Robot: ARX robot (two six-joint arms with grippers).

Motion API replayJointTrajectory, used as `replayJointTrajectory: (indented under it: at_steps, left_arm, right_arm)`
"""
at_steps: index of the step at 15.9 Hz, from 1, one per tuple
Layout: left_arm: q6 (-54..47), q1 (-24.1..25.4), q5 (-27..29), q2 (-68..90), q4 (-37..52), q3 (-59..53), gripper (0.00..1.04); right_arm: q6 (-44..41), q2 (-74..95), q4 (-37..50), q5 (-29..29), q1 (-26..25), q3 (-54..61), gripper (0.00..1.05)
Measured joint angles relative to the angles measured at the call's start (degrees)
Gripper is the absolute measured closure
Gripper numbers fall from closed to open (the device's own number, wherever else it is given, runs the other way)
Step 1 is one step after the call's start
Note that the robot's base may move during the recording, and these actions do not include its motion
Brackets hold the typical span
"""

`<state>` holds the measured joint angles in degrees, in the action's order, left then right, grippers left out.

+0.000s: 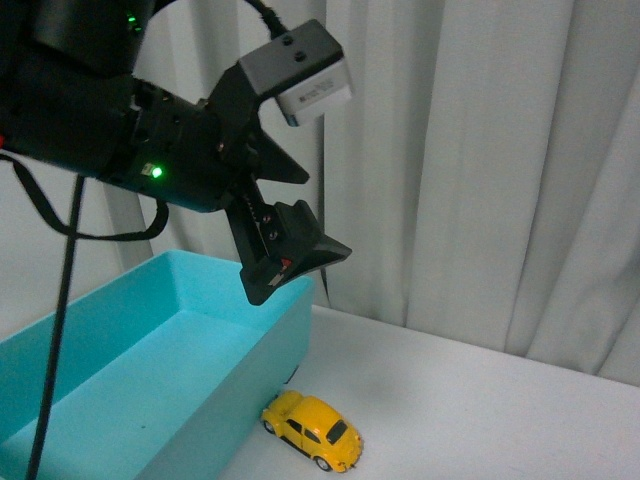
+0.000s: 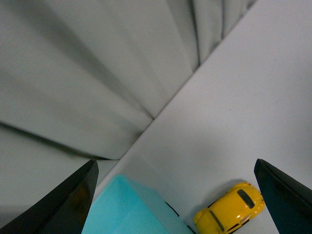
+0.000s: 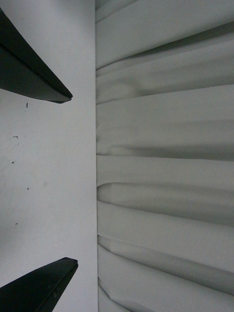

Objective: Wind up and store yellow beetle toy

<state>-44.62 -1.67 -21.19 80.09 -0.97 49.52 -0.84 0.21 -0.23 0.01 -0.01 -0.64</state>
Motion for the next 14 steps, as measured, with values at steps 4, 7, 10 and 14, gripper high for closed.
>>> replayJointTrajectory:
  at_steps: [4,7,10,14]
  left_arm:
    - [-26.5,-6.6,8.7,11.0,-23.8,13.4,0.07]
    - [-39.6,-10.4,15.1,18.3,-34.2,19.5,0.07]
    - [-43.8,-12.5,17.6,23.2,-34.9,22.0,0.07]
    - [-48.2,-12.0,23.2,28.1,-33.6,20.3,0.07]
  right_arm:
    - [0.0,0.0,0.0,0.0,0.0,0.0,0.07]
    - [0.0,0.0,0.0,0.0,0.0,0.0,0.07]
    - [0.0,0.0,0.0,0.0,0.0,0.0,0.07]
    - [0.0,0.0,0.0,0.0,0.0,0.0,0.07]
